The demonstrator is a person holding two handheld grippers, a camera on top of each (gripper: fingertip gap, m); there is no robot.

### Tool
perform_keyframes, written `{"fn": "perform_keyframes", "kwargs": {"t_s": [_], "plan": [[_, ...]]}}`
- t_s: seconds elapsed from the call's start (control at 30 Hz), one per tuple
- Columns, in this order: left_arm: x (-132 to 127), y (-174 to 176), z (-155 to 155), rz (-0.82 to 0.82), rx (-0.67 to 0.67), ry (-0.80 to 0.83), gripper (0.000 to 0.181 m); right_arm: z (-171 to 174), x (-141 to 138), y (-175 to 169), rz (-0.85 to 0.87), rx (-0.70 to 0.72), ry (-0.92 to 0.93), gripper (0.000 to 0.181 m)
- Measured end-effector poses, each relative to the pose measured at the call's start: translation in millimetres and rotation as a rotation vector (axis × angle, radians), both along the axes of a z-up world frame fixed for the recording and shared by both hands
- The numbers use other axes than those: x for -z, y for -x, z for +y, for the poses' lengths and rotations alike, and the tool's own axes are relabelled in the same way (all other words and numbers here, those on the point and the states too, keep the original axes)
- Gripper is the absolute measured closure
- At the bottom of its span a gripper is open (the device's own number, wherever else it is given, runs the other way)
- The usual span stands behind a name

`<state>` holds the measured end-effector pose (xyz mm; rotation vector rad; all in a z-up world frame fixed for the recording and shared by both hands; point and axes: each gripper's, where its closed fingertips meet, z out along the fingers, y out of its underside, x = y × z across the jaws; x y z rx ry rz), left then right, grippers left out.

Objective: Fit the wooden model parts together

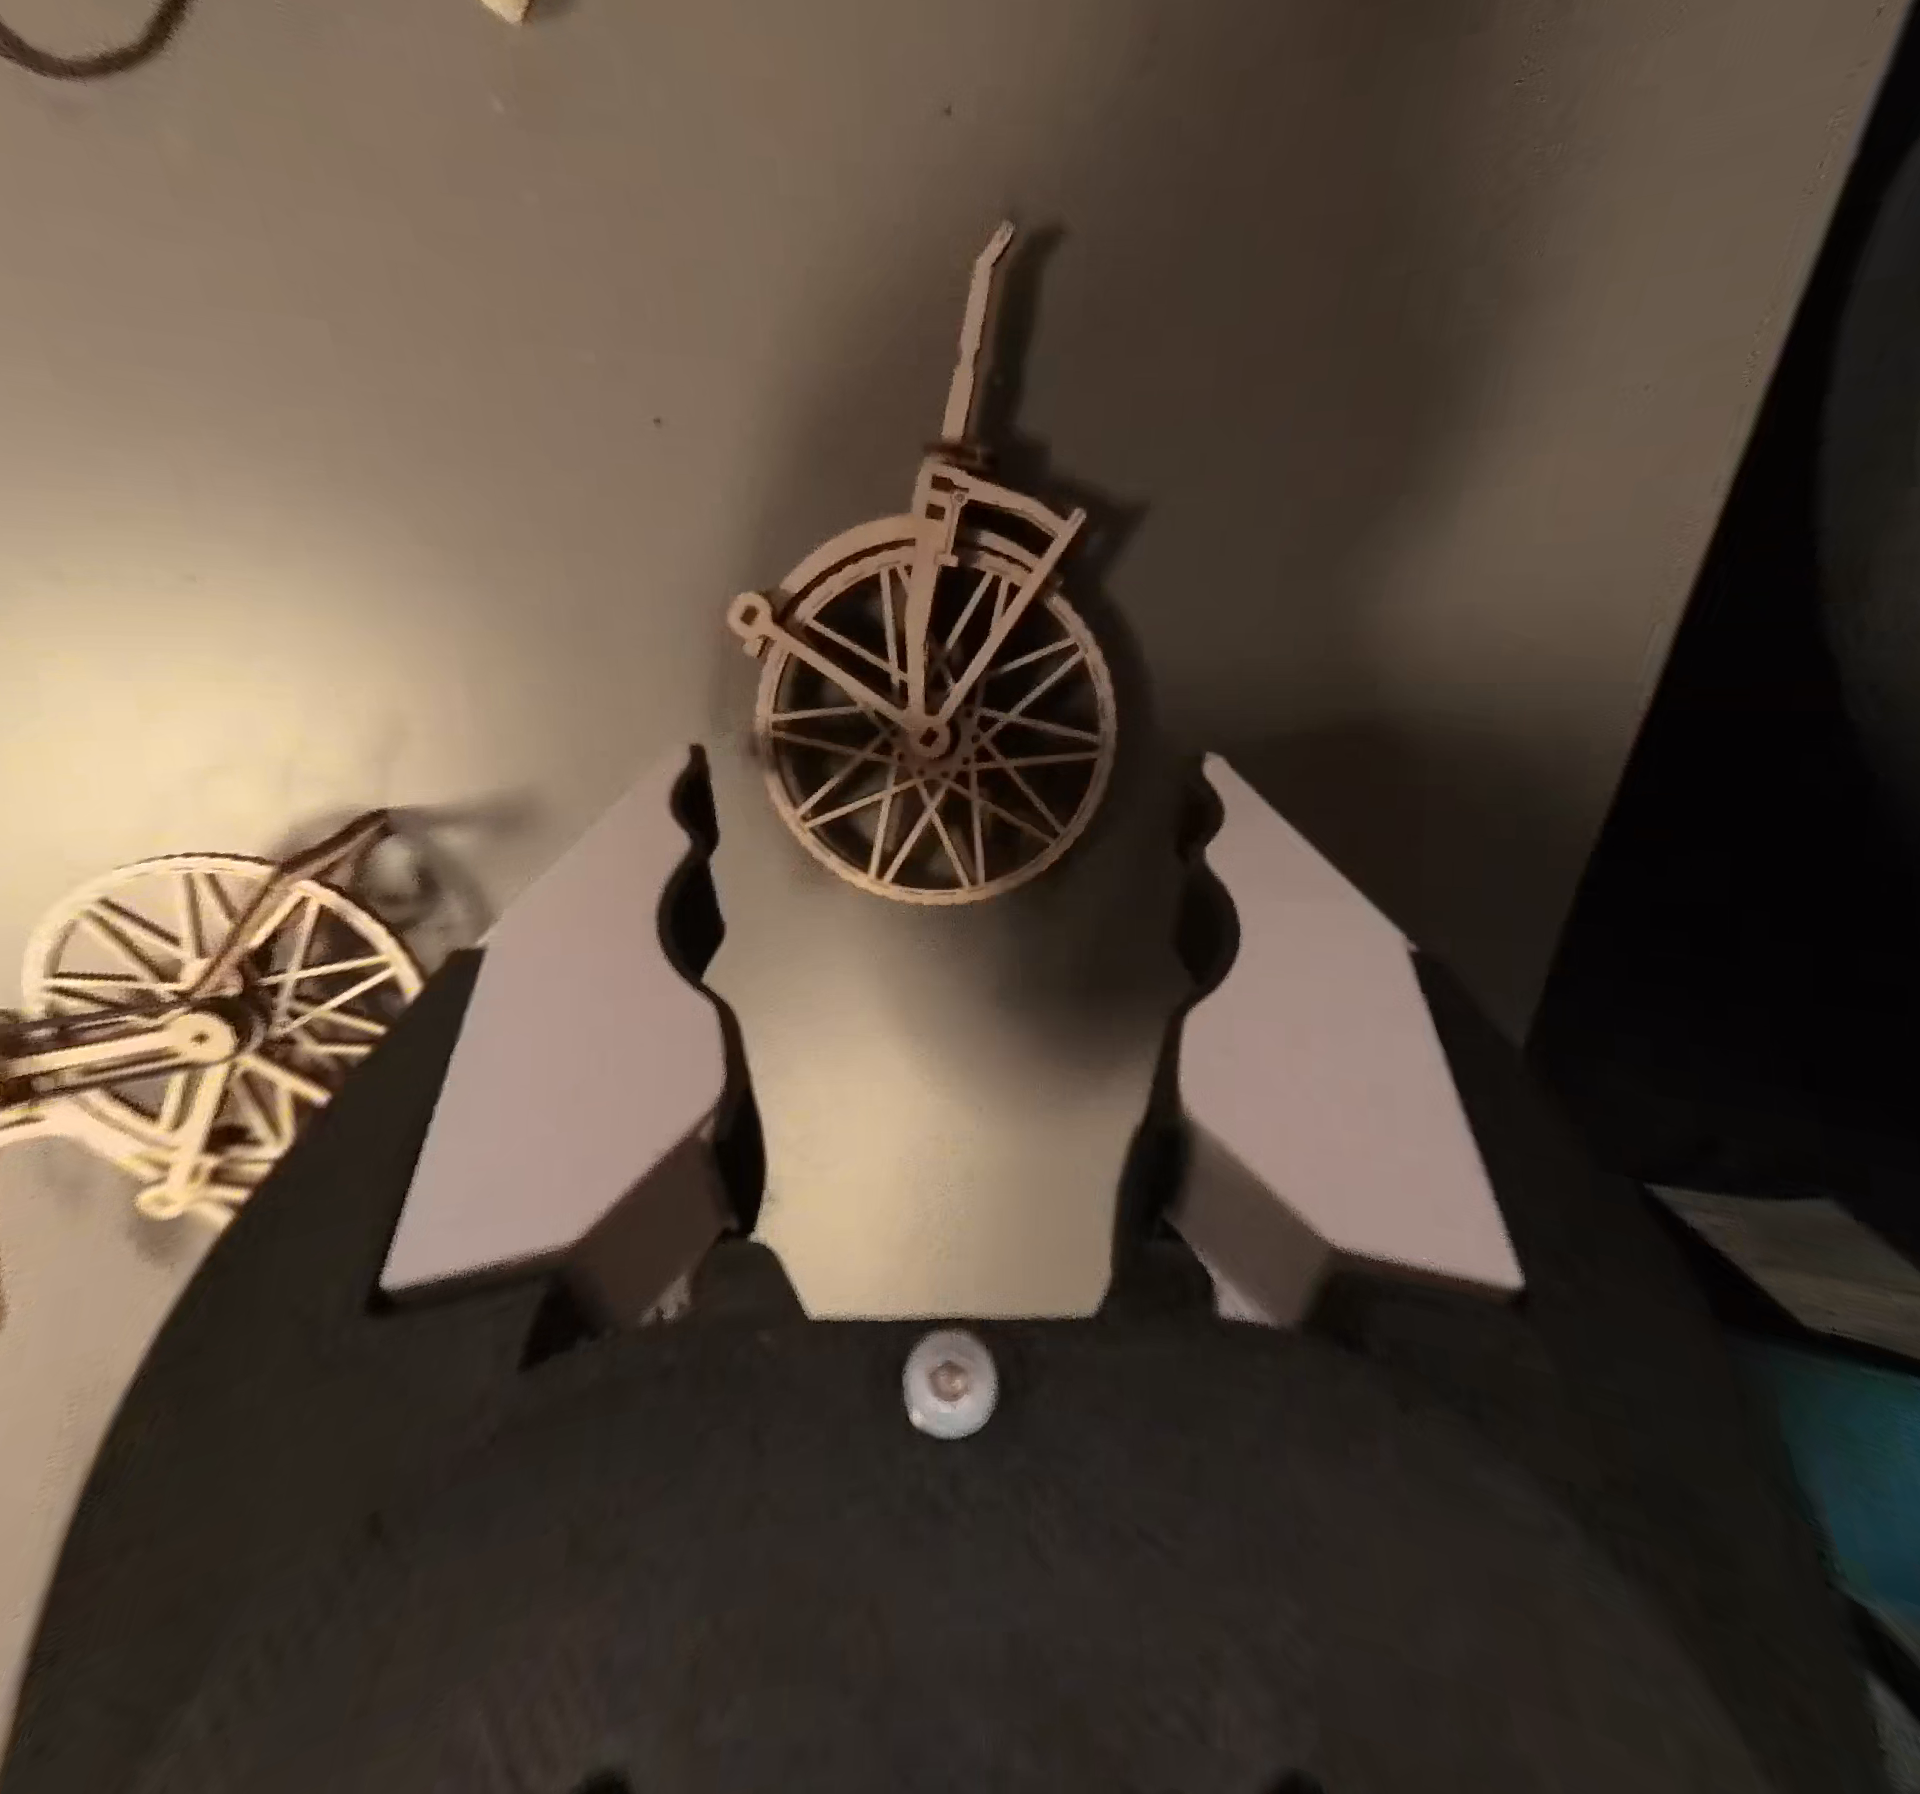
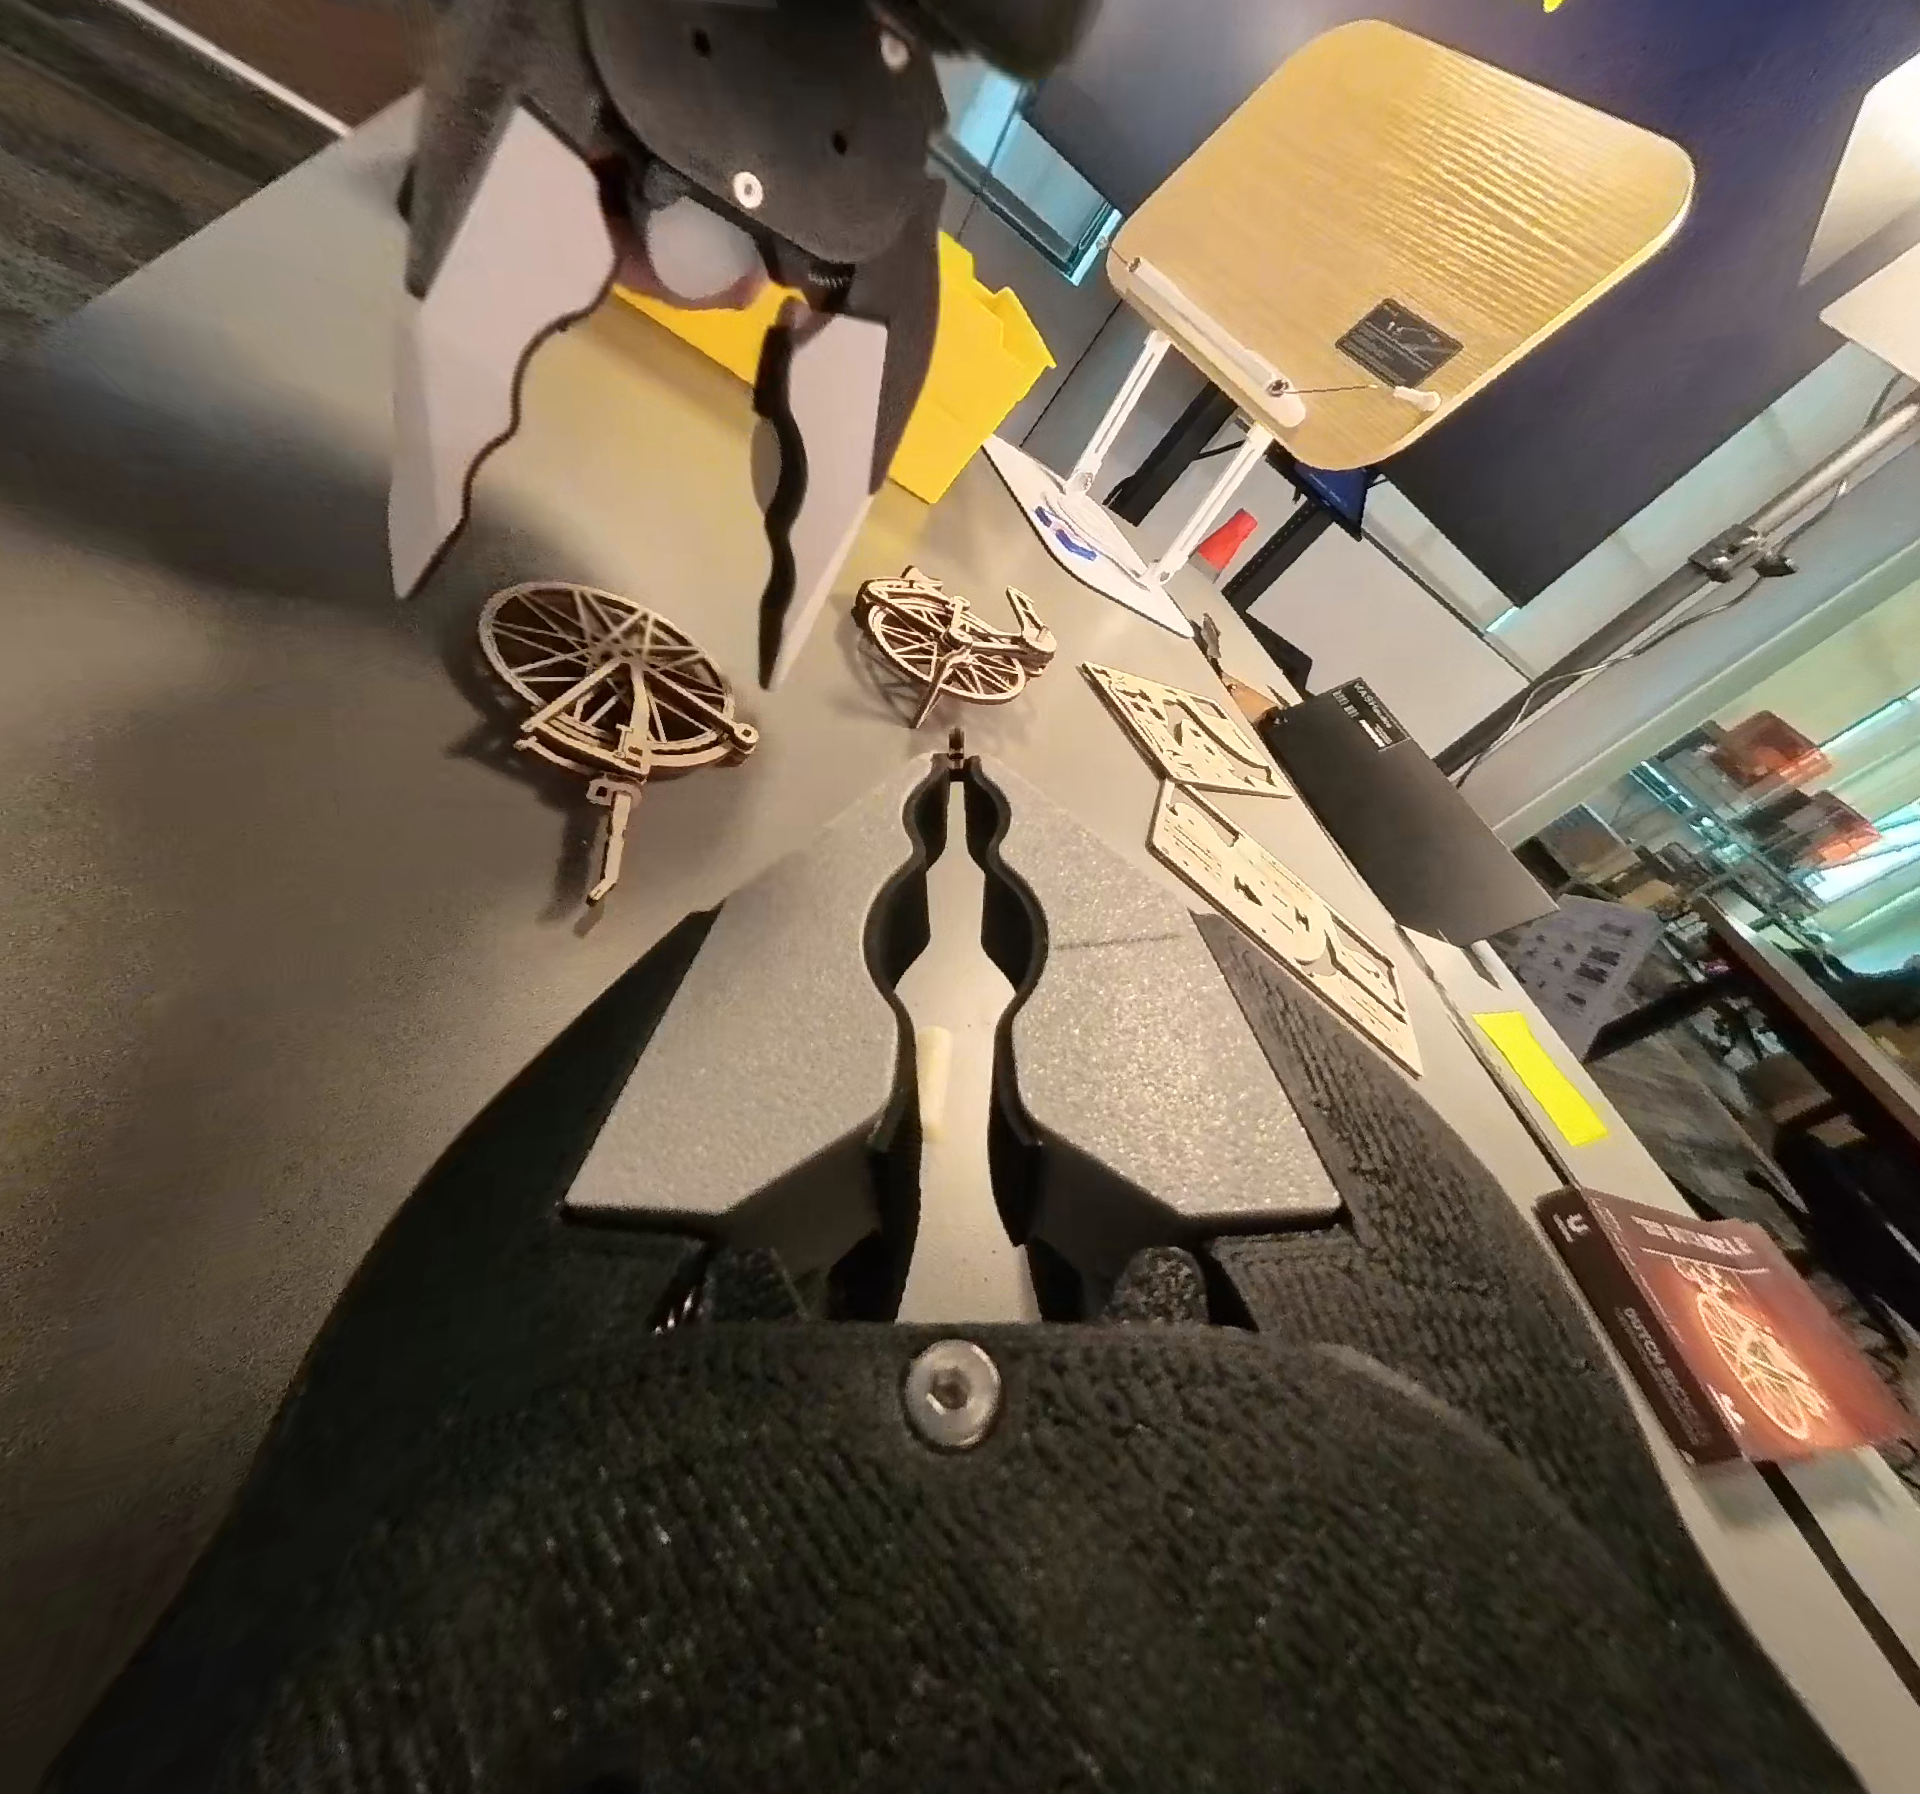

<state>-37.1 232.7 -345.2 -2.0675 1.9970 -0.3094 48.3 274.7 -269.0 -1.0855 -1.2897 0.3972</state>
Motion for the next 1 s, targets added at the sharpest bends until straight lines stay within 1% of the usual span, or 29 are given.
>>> {"fn": "perform_keyframes", "kwargs": {"t_s": [0.07,0.1,0.17,0.2,0.3,0.33,0.37,0.43,0.5,0.53,0.57,0.63,0.7,0.73,0.8,0.87,0.93,1.0], "plan": [[3.1,0.3,-1.1,-0.013,-0.021,0.068,0.092,-0.6,0.2,0.1,-0.002,-0.003,-0.002,0.181],[1.4,-1.5,-1.9,-0.033,-0.029,0.09,0.095,-0.7,0.2,0.1,-0.002,-0.003,-0.002,0.181],[-2.9,-4.8,-9.0,-0.064,-0.051,0.153,0.115,-0.5,0.0,-0.3,0.0,-0.001,-0.001,0.181],[-4.1,-7.6,-13.6,-0.083,-0.063,0.181,0.119,-0.4,-0.4,-0.5,0.003,-0.002,-0.001,0.181],[-3.1,-11.6,-15.7,-0.117,-0.139,0.159,0.137,-0.9,-0.9,-0.6,0.007,-0.005,-0.001,0.181],[-2.5,-12.7,-14.2,-0.132,-0.188,0.14,0.143,-1.0,-1.5,-0.8,0.01,-0.005,-0.004,0.181],[-2.8,-14.6,-14.5,-0.155,-0.247,0.14,0.143,-0.9,-2.0,-1.1,0.014,-0.005,-0.005,0.181],[-4.8,-20.9,-23.5,-0.213,-0.349,0.2,0.145,0.0,-3.1,-1.9,0.022,-0.001,-0.004,0.181],[-7.9,-28.1,-42.5,-0.262,-0.379,0.306,0.145,1.6,-4.1,-3.0,0.03,0.005,-0.004,0.181],[-9.1,-29.1,-47.5,-0.274,-0.395,0.331,0.144,2.2,-4.6,-3.4,0.034,0.007,-0.003,0.181],[-10.6,-28.2,-46.0,-0.287,-0.423,0.319,0.143,2.7,-4.8,-3.8,0.036,0.009,-0.003,0.181],[-19.9,-28.5,-28.8,-0.361,-0.52,0.243,0.142,3.0,-5.2,-4.1,0.039,0.011,-0.003,0.181],[-33.8,-40.6,-22.2,-0.483,-0.564,0.26,0.144,2.5,-5.4,-4.0,0.04,0.008,-0.003,0.181],[-36.2,-45.4,-23.3,-0.506,-0.568,0.289,0.144,2.1,-5.3,-3.9,0.04,0.005,-0.002,0.181],[-34.3,-50.6,-21.2,-0.51,-0.604,0.309,0.144,1.5,-5.6,-4.5,0.042,0.002,-0.003,0.181],[-30.6,-54.2,-14.3,-0.507,-0.676,0.284,0.145,1.6,-5.8,-5.0,0.043,0.002,-0.003,0.181],[-23.6,-56.3,-11.4,-0.466,-0.735,0.256,0.147,1.2,-6.1,-5.2,0.045,0.001,-0.003,0.181],[-15.3,-56.8,-13.7,-0.397,-0.766,0.245,0.147,0.6,-5.6,-5.0,0.043,-0.002,-0.003,0.181]]}}
